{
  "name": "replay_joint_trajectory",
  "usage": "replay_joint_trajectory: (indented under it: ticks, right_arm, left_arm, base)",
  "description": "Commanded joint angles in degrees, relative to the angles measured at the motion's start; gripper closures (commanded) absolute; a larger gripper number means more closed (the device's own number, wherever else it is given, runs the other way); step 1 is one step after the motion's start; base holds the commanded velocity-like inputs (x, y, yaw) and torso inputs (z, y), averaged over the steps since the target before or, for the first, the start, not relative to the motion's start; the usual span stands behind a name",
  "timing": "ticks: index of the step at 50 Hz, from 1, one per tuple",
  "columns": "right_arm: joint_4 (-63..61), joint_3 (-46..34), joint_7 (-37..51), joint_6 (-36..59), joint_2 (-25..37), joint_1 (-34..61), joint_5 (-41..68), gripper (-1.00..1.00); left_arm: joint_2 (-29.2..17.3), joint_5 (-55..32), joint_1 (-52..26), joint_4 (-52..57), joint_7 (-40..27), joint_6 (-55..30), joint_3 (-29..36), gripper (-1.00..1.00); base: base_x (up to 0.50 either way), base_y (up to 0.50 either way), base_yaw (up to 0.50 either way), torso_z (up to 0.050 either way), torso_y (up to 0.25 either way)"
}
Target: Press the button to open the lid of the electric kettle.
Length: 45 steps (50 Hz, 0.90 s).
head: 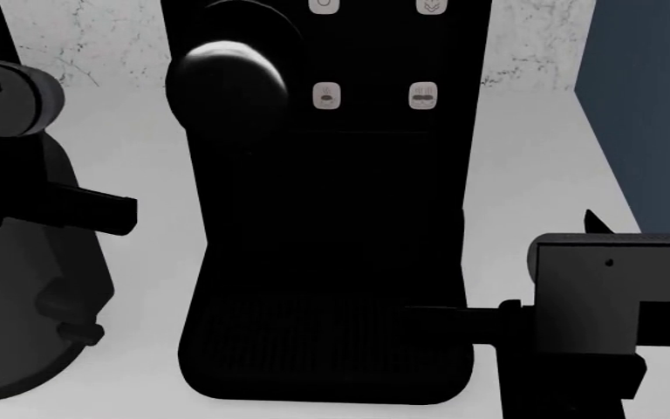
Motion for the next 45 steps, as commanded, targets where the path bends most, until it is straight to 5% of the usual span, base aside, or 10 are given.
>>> replay_joint_trajectory:
  ticks: [1, 18, 29, 45]
  right_arm:
    - [0.2, 0.2, 0.2, -0.4, 0.0, -0.3, 0.9, -1.00]
    - [0.4, 0.0, 0.9, -0.3, 0.2, -0.3, 1.9, -1.00]
    - [0.3, 0.4, 1.5, -1.4, 0.0, -1.9, 2.5, -1.00]
    - [0.1, 0.6, 2.1, -1.0, 0.4, -1.8, 3.4, -1.00]
  left_arm:
    - [-2.8, 5.9, -0.2, -5.0, 5.8, 5.1, 5.0, 1.00]
    - [-3.4, 4.3, 5.3, -7.3, 5.5, 7.6, 3.8, 1.00]
    - [-5.3, 10.8, 12.1, -9.4, 10.0, 13.1, 5.8, 1.00]
    - [-3.9, 4.0, 9.3, -7.5, 5.2, 10.0, 4.7, 1.00]
  base:
    - [0.00, 0.00, 0.00, 0.000, 0.000]
    - [0.00, 0.00, 0.00, 0.000, 0.000]
    - [0.00, 0.00, 0.00, 0.000, 0.000]
    - [0.00, 0.00, 0.00, 0.000, 0.000]
